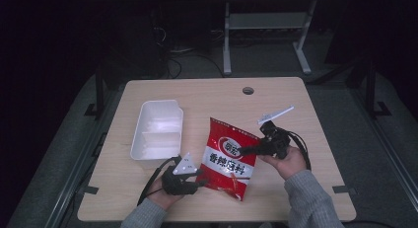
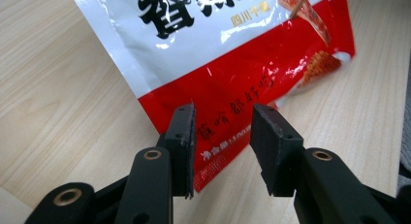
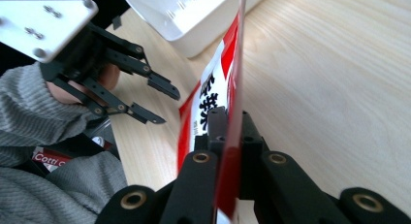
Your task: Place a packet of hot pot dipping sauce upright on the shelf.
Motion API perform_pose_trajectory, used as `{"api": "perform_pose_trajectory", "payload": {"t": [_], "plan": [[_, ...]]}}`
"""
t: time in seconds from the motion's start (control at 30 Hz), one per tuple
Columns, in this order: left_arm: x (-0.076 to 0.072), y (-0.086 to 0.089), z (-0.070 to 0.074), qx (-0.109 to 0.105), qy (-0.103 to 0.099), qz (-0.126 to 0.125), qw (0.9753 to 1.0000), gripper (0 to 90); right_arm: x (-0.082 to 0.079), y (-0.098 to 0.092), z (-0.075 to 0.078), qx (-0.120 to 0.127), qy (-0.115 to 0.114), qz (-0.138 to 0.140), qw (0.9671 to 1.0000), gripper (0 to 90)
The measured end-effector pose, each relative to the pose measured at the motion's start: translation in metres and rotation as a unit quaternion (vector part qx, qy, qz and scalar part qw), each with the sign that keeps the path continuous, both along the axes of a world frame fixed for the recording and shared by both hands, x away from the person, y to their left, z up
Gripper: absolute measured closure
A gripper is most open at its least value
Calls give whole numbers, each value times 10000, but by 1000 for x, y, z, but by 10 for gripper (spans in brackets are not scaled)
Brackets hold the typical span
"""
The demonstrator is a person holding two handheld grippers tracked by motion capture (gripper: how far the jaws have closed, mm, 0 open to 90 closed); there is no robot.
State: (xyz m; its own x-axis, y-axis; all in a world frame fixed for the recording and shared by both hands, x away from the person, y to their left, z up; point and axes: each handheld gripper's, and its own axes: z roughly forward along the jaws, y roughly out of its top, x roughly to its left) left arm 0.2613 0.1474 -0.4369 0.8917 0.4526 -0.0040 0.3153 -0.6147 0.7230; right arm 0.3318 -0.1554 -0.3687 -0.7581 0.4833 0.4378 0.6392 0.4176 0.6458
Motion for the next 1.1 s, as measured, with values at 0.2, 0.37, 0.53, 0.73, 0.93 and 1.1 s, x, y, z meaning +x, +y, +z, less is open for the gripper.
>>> {"api": "perform_pose_trajectory", "payload": {"t": [0.2, 0.37, 0.53, 0.73, 0.93, 1.1], "plan": [[-3, 2, 4, -163, -99, -14, 9998, 585, -7, 4, 20, 116, -135, 144, 9997, 888], [-3, 3, 4, -148, -113, -30, 9998, 578, -11, 10, 42, 55, -390, 202, 9990, 889], [-4, 2, 4, -132, -131, -66, 9998, 566, -6, 12, 59, -115, -626, 53, 9980, 890], [-4, -1, 2, -74, -112, -86, 9999, 536, 9, 11, 72, -55, -689, -199, 9974, 890], [-4, -2, 1, -86, -77, -190, 9998, 486, 26, 20, 82, -120, -833, -390, 9957, 890], [-4, -3, 0, -67, -62, -197, 9998, 437, 38, 30, 91, -135, -928, -507, 9943, 890]]}}
